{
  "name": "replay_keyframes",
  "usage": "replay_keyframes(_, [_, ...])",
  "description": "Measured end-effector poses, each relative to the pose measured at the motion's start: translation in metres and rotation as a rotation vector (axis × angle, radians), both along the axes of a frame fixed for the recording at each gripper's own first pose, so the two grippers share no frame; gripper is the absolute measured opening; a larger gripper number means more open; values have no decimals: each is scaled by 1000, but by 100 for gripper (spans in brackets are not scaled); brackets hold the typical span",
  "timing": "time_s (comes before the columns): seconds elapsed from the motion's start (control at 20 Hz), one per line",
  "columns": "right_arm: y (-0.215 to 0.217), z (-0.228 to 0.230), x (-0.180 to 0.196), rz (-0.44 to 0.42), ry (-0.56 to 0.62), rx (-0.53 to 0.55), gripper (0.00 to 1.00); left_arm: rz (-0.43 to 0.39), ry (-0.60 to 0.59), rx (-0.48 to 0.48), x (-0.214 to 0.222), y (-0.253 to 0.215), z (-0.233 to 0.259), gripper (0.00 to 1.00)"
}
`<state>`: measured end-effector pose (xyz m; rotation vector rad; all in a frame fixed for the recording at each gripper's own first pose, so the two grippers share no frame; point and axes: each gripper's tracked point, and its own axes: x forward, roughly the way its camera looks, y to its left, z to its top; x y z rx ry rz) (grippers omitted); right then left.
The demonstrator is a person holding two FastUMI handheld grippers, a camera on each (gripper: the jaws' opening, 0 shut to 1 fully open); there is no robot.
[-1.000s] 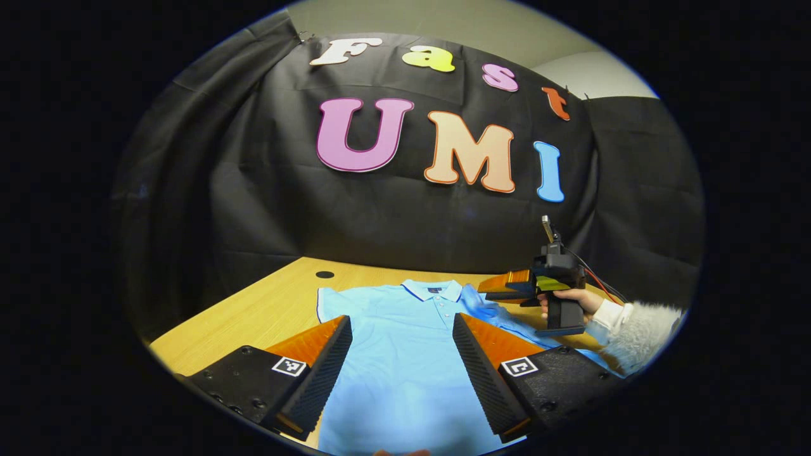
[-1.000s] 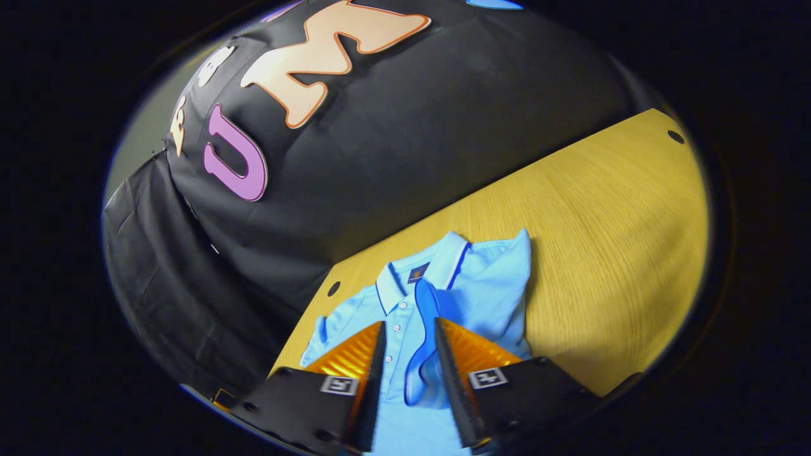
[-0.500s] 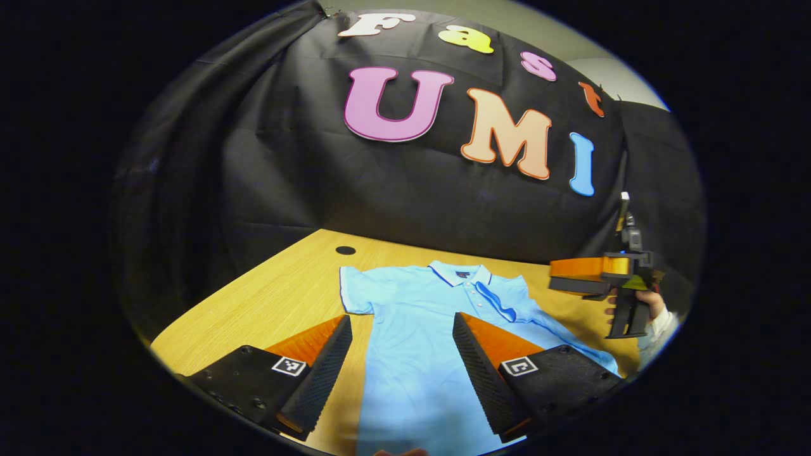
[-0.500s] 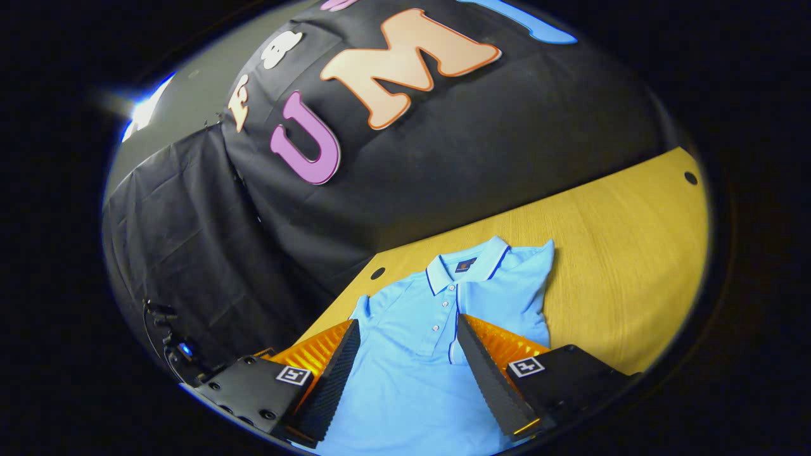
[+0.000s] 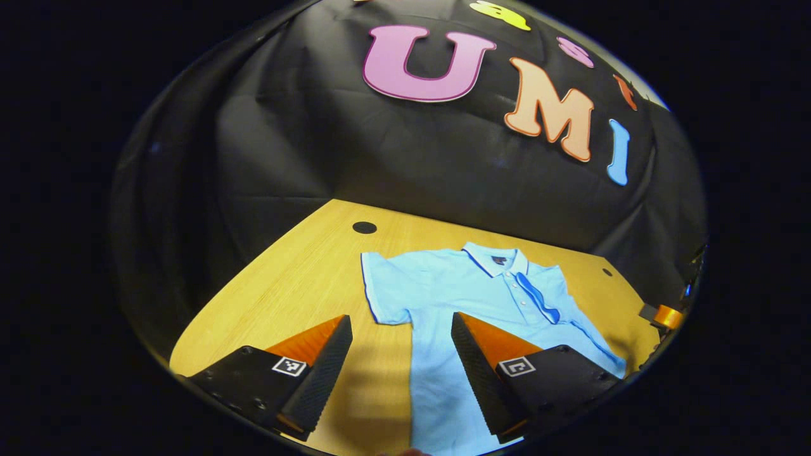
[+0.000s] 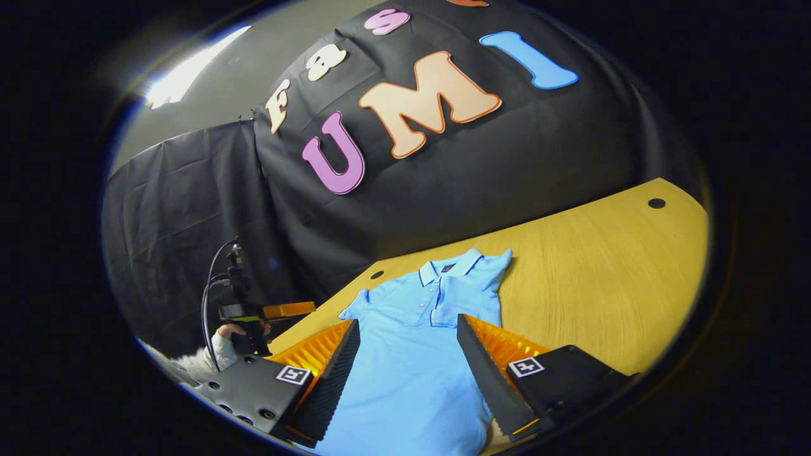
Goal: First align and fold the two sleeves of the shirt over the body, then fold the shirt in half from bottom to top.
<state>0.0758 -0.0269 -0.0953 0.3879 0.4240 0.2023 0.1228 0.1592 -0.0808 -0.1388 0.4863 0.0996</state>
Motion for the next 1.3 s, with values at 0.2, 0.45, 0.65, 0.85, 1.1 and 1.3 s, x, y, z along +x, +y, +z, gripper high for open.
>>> replay_keyframes(0.2, [-26,10,-27,-72,-50,-30,97,-5,100,21,45,14,-17,93])
replay_keyframes(0.45, [-38,13,-46,-113,-54,-56,97,24,191,19,79,20,-46,92])
replay_keyframes(0.65, [-31,18,-55,-101,-59,-50,97,67,230,10,84,26,-67,90])
replay_keyframes(0.85, [-29,25,-57,-95,-70,-51,97,70,256,32,81,29,-73,87])
replay_keyframes(1.1, [-32,36,-59,-95,-98,-58,97,95,278,91,79,35,-78,75])
replay_keyframes(1.3, [-32,35,-65,-91,-95,-63,97,81,256,65,82,28,-76,46])
